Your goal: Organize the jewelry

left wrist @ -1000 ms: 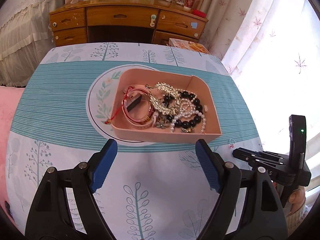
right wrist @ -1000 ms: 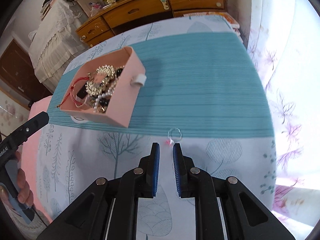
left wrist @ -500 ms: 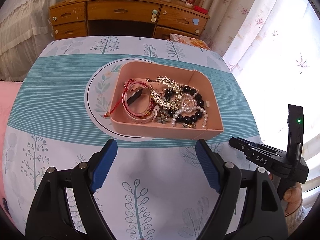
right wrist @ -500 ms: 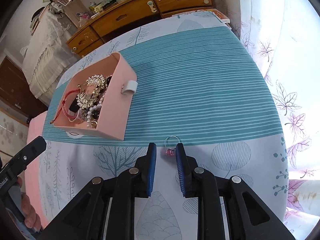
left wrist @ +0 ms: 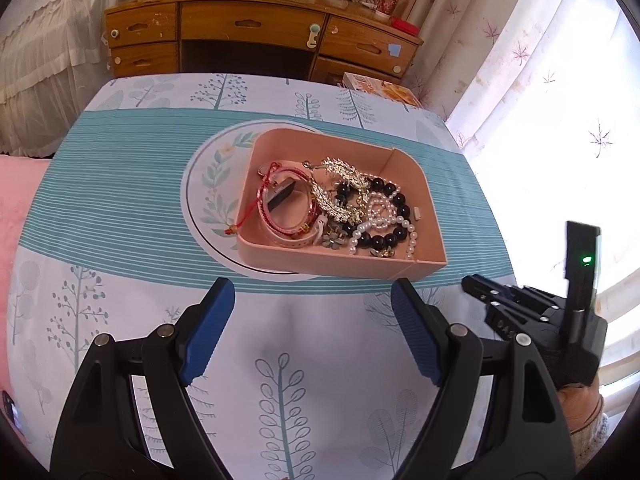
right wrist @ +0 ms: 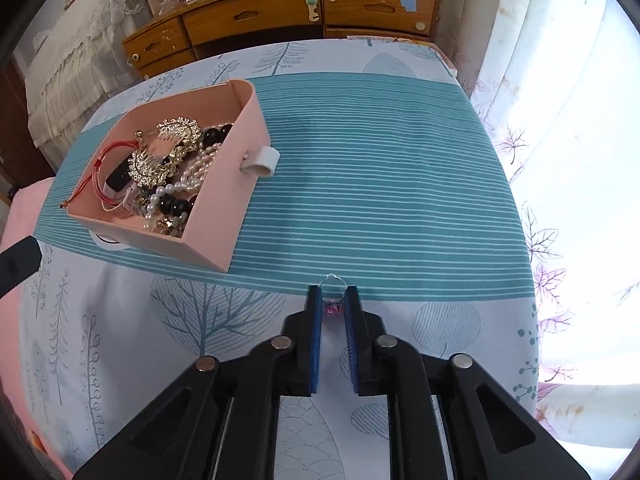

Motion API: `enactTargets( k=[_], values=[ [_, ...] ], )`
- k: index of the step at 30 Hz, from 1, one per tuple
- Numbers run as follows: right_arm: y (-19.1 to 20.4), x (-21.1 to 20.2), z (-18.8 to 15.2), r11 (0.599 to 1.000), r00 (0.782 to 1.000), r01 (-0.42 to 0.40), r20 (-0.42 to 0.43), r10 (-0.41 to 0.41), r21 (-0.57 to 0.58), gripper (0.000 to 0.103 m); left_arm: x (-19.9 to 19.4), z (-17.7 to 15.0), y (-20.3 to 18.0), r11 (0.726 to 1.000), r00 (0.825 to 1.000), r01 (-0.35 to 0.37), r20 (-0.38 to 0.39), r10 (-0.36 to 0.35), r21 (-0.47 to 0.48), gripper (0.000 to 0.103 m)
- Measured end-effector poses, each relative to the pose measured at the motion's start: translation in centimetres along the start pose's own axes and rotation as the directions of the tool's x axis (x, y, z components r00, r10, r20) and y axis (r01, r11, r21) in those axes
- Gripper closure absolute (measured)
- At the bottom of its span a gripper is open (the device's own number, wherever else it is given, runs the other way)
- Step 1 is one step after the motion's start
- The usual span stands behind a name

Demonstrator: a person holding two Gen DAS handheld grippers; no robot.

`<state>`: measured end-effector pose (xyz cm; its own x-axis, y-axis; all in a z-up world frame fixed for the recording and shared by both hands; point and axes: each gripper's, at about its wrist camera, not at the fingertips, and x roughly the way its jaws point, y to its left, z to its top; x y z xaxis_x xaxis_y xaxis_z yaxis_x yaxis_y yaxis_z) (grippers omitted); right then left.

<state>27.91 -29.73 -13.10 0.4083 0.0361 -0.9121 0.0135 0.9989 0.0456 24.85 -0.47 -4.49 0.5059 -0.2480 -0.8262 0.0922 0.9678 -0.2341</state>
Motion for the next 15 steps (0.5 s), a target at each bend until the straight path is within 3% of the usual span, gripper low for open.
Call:
enactTargets(
  k=[4,9,15],
  values=[
    [0.6,-3.7,0.5,0.997,0.993,-0.077,0.092,0.076,0.008,0.095,-1.7,0.8,0.7,1.0,0.998,-0.025,0.049,0.025,0.001,0.025],
    [3.8,-8.5,2.2,0.979,0.962,-0.192,0.184,0.2,-0.061,0.095,-4.2,2.7,1.9,0.998,0.992,-0.048,0.117,0.052,-0.031,0.025],
    [8.7,-10.3,5.4,0.948,0.926,-0.298,0.205,0.316,-0.115,0.095,-5.9,4.6,3.5,0.996,0.985,-0.049,0.16,0.062,-0.08,0.025]
  ],
)
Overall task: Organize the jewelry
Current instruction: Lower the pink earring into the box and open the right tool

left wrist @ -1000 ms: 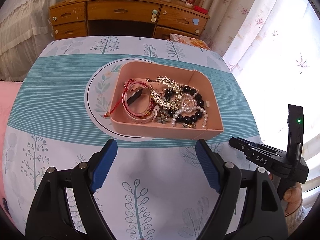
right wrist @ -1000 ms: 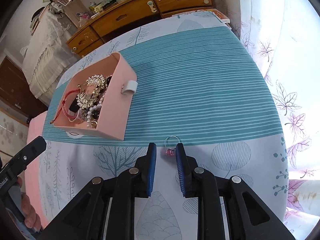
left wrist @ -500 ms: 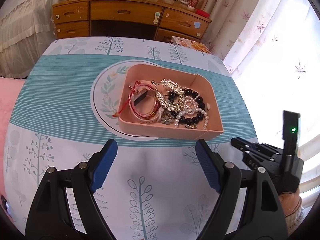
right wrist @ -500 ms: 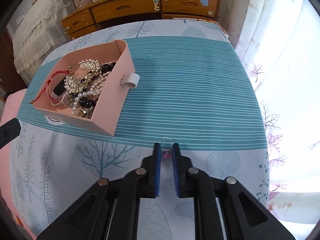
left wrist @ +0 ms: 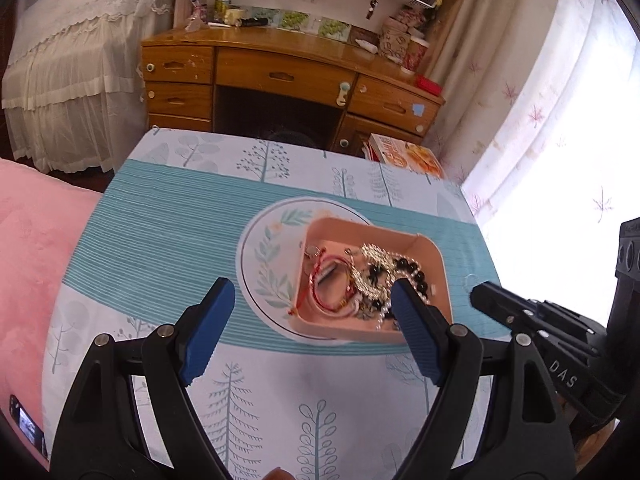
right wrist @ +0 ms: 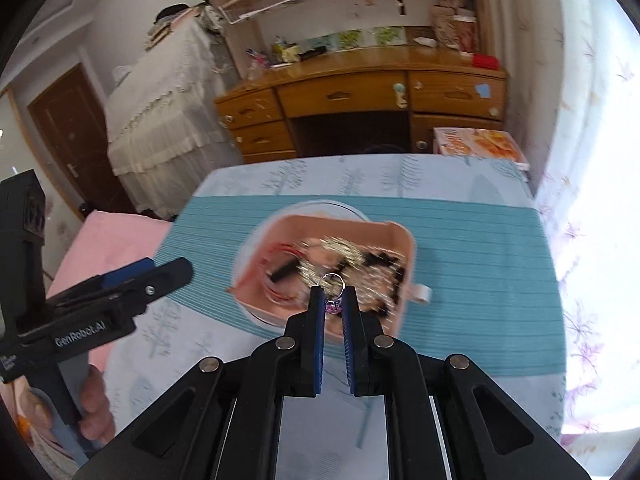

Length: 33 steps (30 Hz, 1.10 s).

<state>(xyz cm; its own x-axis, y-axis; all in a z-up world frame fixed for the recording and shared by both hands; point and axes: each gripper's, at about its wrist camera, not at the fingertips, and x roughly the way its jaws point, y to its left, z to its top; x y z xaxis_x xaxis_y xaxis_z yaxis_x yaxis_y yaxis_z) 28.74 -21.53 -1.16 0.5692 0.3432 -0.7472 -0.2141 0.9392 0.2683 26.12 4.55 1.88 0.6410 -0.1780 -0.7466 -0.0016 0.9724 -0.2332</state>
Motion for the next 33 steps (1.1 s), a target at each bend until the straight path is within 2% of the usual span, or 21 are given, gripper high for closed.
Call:
enactTargets(
  k=[3,7,14,18,25,29,33],
  values=[
    [1.8,1.5,1.4,0.999,0.999,-0.041,-0.015,0.041,0.0,0.095,0.4,0.7,1.0,1.0,1.0,-0.02,0.008,0.02,-0.017,0.025],
    [3.5,4.3,2.5,0.994,0.994,-0.098,-0.051,0.1,0.038,0.094,1.6,0.8,2.3,0.998,0.999,-0.024,-0.024,0.023,-0.057,0.025],
    [2.6,9.5,2.9,0.984,0.985,-0.142,-0.084,0.152,0.111,0.089,3.0,0.0,3.5,0.997,0.998,-0.043,-0.05,0.04,-0.069,0.025],
    [1.1,10.6,2.1,0.983,0.985,-0.128,-0.098,0.142,0.134,0.088,2.8,-0.7,3.7,0.997,0.997,-0.058,-0.045,0.056,-0.053,0.025],
    [0.5,7.2,-0.7,0.996,0.996,-0.052,-0.062,0.057,0.072,0.088,1.2,-3.2,2.2,0.998,0.997,-0.066,-0.033,0.066,0.009,0.025],
    [0.2,3.6,-3.2,0.998,1.0,-0.022,-0.013,0.023,0.056,0.078,-0.6,-5.6,0.9,0.997,0.998,-0.056,-0.028,0.057,0.049,0.025],
    [0.0,-0.1,-6.4,0.998,1.0,0.008,0.029,-0.01,0.06,0.075,-2.8,-8.5,-0.4,0.994,0.998,-0.054,-0.009,0.055,0.095,0.025]
  ],
)
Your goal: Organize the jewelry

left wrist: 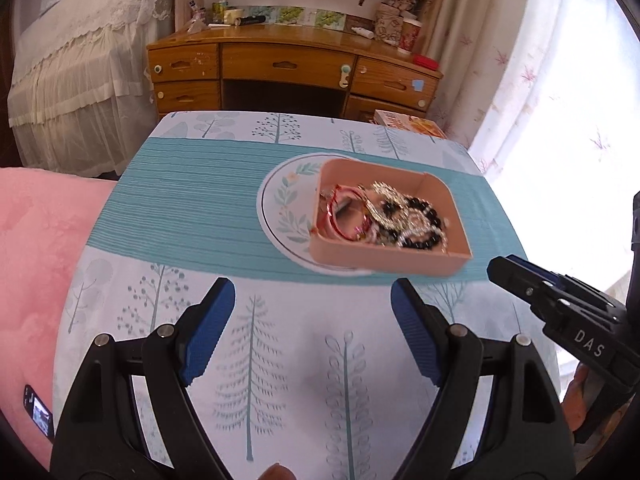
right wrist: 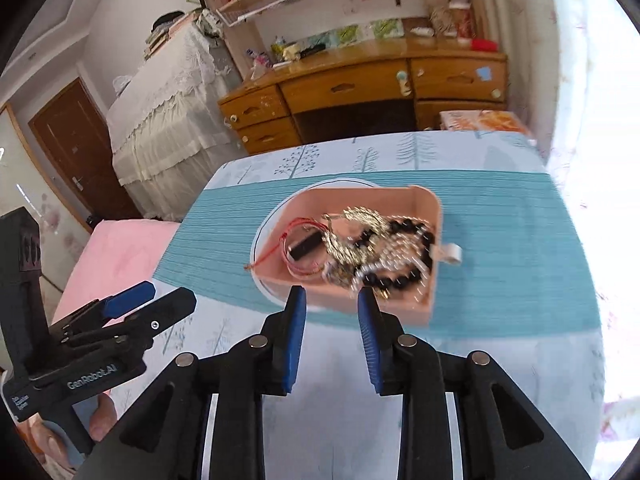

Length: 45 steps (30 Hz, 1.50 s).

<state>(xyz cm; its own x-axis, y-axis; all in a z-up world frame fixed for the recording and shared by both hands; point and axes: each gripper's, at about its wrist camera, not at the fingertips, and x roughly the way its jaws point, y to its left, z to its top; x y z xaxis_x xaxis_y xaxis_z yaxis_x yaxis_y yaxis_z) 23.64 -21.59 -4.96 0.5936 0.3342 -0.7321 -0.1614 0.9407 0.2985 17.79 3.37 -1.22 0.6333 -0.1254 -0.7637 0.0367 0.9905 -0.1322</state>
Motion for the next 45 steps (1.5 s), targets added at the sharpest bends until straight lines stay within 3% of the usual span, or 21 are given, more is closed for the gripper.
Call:
enactTargets(
  k=[4,12,15,16,17,26,45],
  values=[
    [-0.2,-3.7,-3.9,0.999,0.999,0.03,0.026,-0.03,0.017,0.069,-2.3,-2.7,-0.6,1.0,1.0,0.003,0.02,-0.003,0.02,0.025],
    [0.2,-9.1,-11.0,0.996,0.996,0.076,0.05,-0.079,0.053,0.067,-6.2,-8.1,-1.1,1.0,0.999,-0.023,0.035,0.022,0.016,0.024],
    [0.6,-10.8,-12.9,0.995,0.994,0.08,0.063,-0.084,0.063,0.056,-7.5,-9.3,-1.2,0.999,0.998,-0.043,0.035,0.043,0.013,0.024],
    [1.0,-11.4,-13.3,0.994,0.993,0.088,0.071,-0.092,0.06,0.048,-8.1,-9.7,-1.3,0.999,0.998,-0.046,0.037,0.046,0.01,0.024],
    [1.2,-11.9,-13.5,0.994,0.992,0.097,0.079,-0.101,0.053,0.041,-8.6,-10.1,-1.4,0.999,0.998,-0.047,0.042,0.047,0.01,0.024],
    [4.9,-16.5,-15.9,0.992,0.981,0.124,0.156,-0.119,-0.024,0.027,-13.2,-11.7,-3.5,0.99,0.984,-0.137,0.115,0.132,0.031,0.021],
    [5.4,-20.2,-16.2,0.99,0.973,0.136,0.193,-0.128,-0.029,0.026,-15.2,-11.8,-5.2,0.988,0.98,-0.148,0.141,0.141,0.04,0.021]
  ],
)
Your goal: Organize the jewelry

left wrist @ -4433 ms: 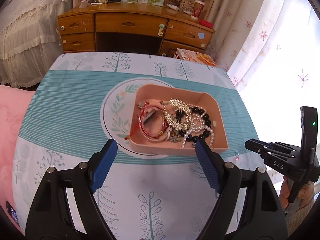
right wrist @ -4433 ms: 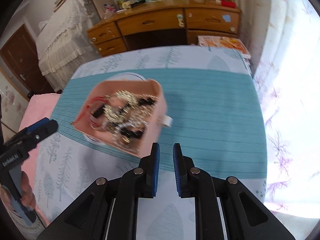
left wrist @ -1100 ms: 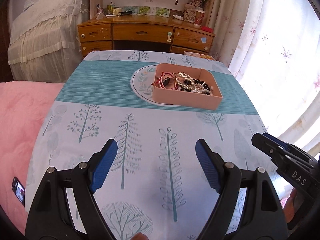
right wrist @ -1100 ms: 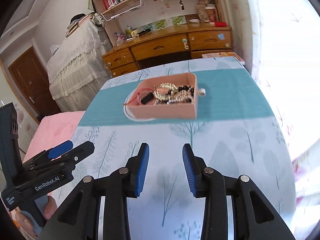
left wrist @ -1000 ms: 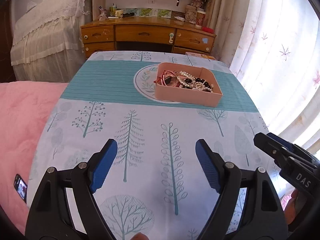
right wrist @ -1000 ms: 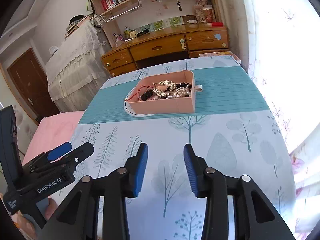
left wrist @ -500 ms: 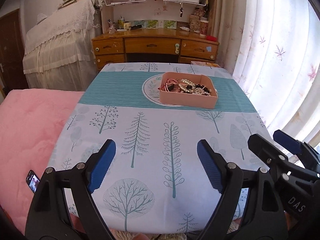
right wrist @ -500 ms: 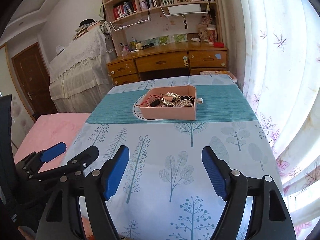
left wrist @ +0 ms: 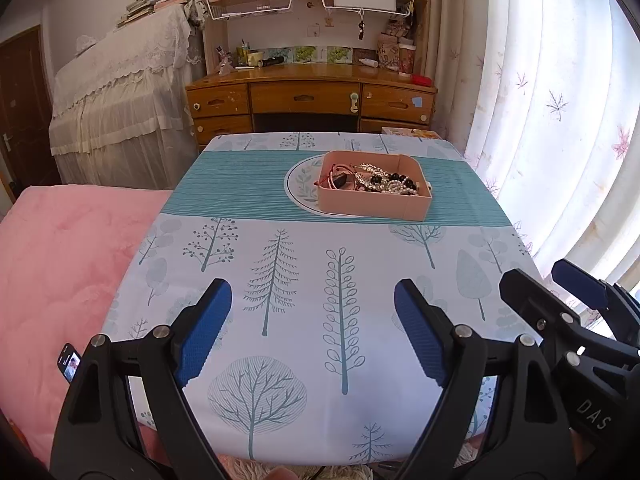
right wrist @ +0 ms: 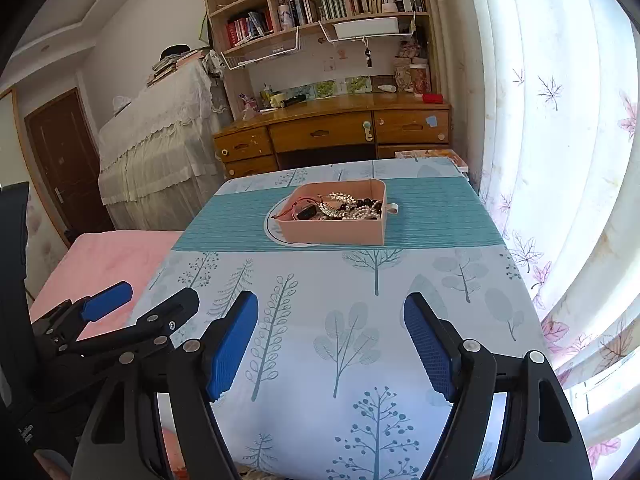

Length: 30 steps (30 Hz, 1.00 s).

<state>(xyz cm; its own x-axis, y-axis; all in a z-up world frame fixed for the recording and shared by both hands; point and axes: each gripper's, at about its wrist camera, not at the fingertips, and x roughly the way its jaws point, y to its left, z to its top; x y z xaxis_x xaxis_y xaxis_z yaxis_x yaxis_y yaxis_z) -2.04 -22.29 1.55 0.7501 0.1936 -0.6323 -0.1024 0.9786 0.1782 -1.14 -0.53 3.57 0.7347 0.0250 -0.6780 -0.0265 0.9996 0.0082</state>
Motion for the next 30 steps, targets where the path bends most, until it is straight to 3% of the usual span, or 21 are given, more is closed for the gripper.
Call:
enactTargets(
  k=[30],
  values=[
    [0.1,0.6,0.4,1.0,1.0,-0.006,-0.009,0.006,0.0,0.026,1.1,0.2,0.7,1.0,1.0,0.003,-0.025,-0.003,-0.004,0.021]
  ],
)
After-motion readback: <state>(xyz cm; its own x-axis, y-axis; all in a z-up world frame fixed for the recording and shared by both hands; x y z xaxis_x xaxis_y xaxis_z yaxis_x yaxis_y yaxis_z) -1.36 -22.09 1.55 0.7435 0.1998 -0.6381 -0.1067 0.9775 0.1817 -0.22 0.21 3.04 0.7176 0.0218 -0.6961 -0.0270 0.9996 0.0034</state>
